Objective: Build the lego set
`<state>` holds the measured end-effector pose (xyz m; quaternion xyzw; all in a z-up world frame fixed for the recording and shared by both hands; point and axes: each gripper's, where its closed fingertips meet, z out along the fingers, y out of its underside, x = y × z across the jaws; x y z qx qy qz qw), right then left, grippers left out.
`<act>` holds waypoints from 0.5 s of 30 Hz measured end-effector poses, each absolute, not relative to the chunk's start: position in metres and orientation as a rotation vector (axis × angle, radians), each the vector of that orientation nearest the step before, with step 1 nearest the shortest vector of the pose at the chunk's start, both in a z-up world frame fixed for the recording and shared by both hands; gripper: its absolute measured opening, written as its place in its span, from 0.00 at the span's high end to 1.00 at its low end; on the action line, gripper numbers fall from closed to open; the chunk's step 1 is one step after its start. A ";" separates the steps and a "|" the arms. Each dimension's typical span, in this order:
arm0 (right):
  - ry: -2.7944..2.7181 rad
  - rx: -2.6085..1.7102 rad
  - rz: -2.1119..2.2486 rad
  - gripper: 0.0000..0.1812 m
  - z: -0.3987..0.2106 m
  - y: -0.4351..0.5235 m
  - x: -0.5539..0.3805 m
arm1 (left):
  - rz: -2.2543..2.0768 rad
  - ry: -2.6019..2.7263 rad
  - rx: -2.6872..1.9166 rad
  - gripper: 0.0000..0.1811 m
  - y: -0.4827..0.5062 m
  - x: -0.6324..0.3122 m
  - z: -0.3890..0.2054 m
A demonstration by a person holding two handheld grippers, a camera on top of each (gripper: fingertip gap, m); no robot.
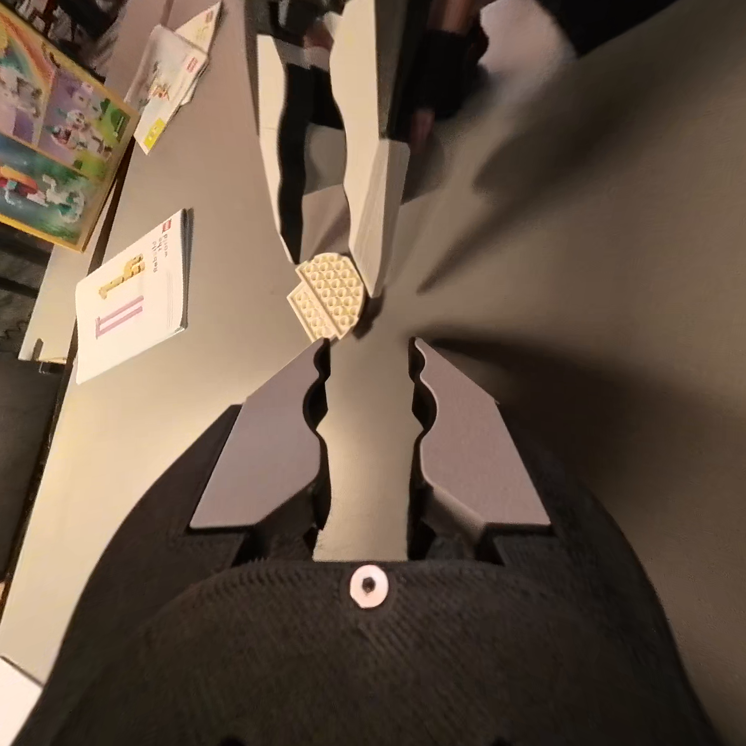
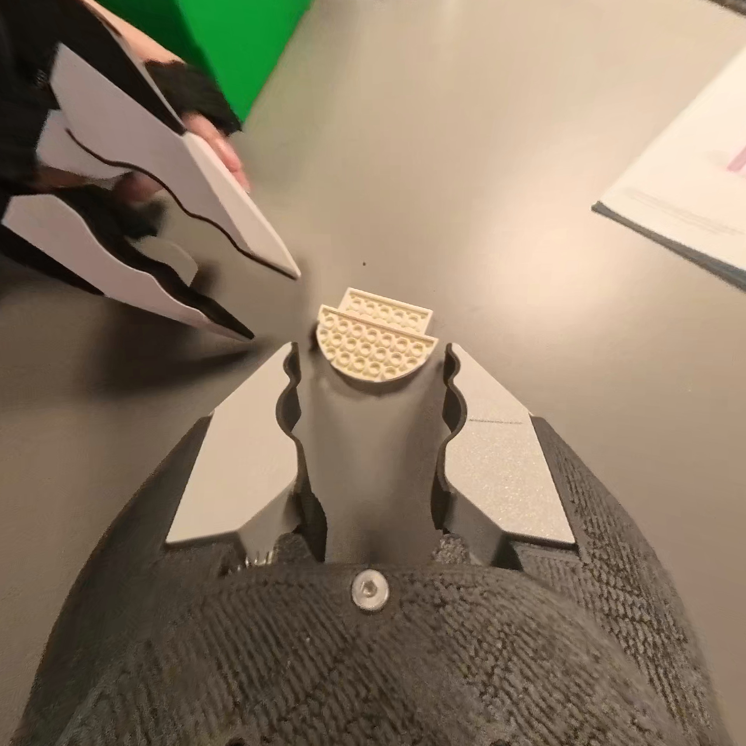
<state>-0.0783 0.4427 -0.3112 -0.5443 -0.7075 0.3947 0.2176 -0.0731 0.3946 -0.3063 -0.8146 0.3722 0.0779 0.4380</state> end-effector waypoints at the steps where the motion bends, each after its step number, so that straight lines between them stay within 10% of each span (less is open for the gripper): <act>1: -1.968 -1.525 1.078 0.61 -0.314 0.444 -0.080 | 0.195 0.896 -2.038 0.79 0.396 -0.076 -0.307; 15: -2.018 -1.498 1.121 0.80 -0.314 0.438 -0.083 | -0.223 0.182 -2.176 0.85 0.433 -0.109 -0.304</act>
